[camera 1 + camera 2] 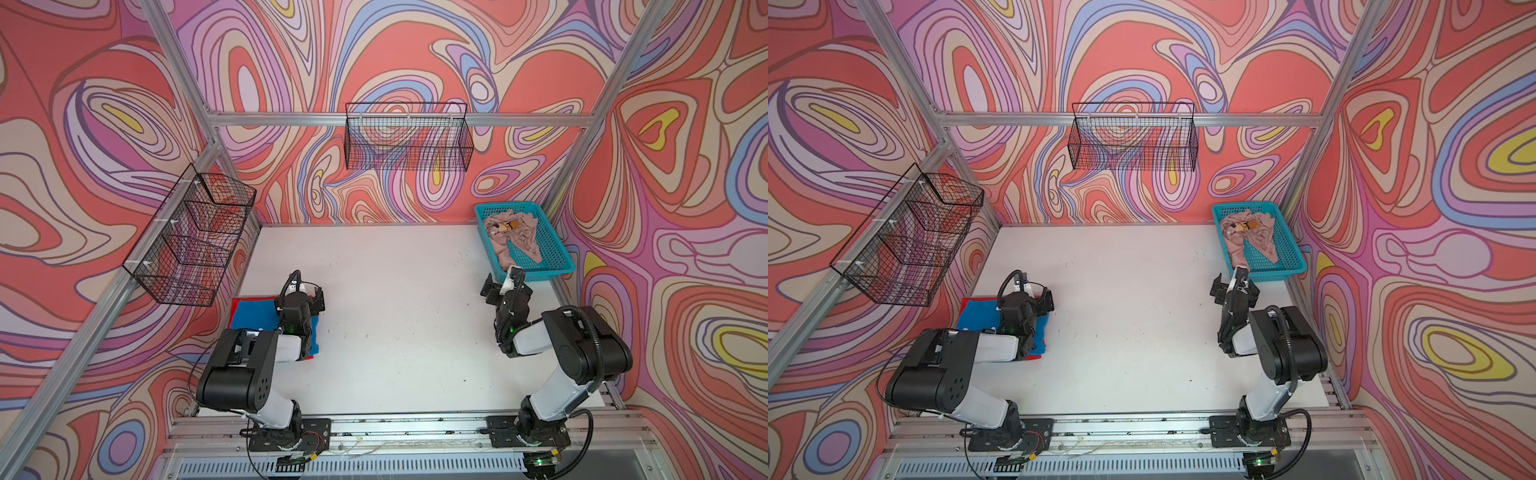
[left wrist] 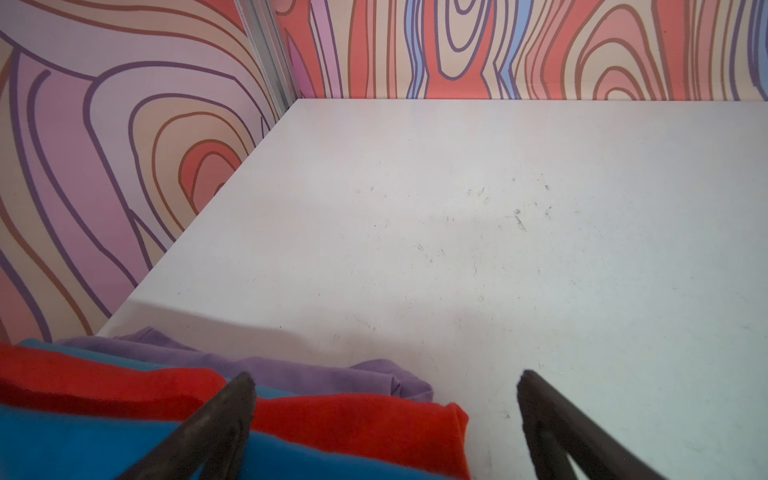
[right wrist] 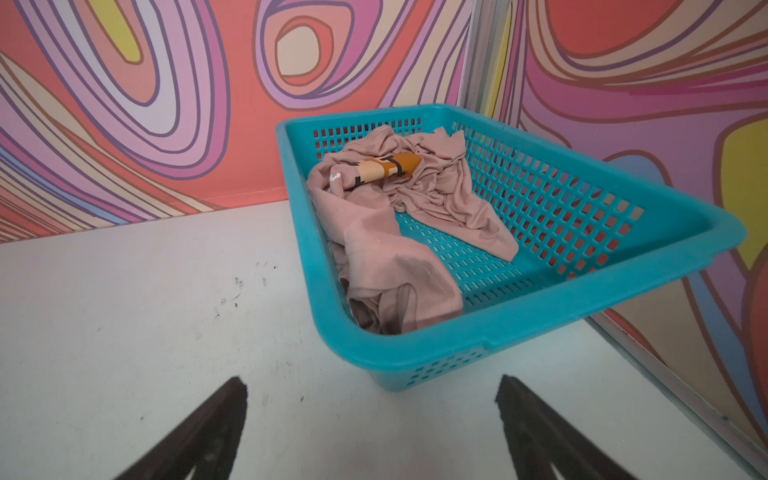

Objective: Fold and stack the t-shirts

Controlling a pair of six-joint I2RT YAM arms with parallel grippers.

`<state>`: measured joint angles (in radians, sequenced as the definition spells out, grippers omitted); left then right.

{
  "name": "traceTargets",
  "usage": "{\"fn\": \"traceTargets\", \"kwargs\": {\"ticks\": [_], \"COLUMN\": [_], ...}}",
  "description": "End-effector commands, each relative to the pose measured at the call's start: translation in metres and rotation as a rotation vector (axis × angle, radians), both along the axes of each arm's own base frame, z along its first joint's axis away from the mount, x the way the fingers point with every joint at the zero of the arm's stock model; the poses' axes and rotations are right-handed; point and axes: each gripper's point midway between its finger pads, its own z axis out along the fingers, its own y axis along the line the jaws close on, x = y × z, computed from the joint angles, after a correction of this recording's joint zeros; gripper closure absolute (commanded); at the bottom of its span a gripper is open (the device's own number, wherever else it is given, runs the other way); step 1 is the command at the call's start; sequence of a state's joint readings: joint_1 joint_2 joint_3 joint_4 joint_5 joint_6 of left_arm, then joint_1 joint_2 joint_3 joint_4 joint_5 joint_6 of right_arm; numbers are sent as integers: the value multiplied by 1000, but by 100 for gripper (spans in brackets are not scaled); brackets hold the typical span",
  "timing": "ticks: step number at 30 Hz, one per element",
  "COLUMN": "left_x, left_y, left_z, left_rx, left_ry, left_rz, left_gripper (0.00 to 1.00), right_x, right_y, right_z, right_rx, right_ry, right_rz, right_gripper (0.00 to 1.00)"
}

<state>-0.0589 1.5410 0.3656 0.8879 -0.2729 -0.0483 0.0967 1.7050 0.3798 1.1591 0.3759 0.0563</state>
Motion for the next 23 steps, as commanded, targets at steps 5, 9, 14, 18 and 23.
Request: {"fn": "traceTargets", "kwargs": {"ticks": [5, 9, 14, 18, 23], "left_x": [3, 3, 3, 3, 3], "left_y": [-1, -1, -1, -1, -1], "left_z": [6, 6, 6, 6, 6], "left_rx": [10, 11, 11, 11, 11], "left_ry": [-30, -29, -28, -29, -29], "left_rz": [-6, -5, -5, -4, -6], "left_gripper": [0, 0, 0, 0, 0], "right_x": [-1, -1, -1, 0, -1], "right_y": [-1, -1, -1, -1, -1], "right_z": [-2, -3, -3, -3, -2], "right_rx": [-11, -10, -10, -10, -10], "right_ry": [3, 4, 4, 6, 3], "right_rz": [4, 2, 3, 3, 4], "right_gripper": [2, 2, 2, 2, 2]}}
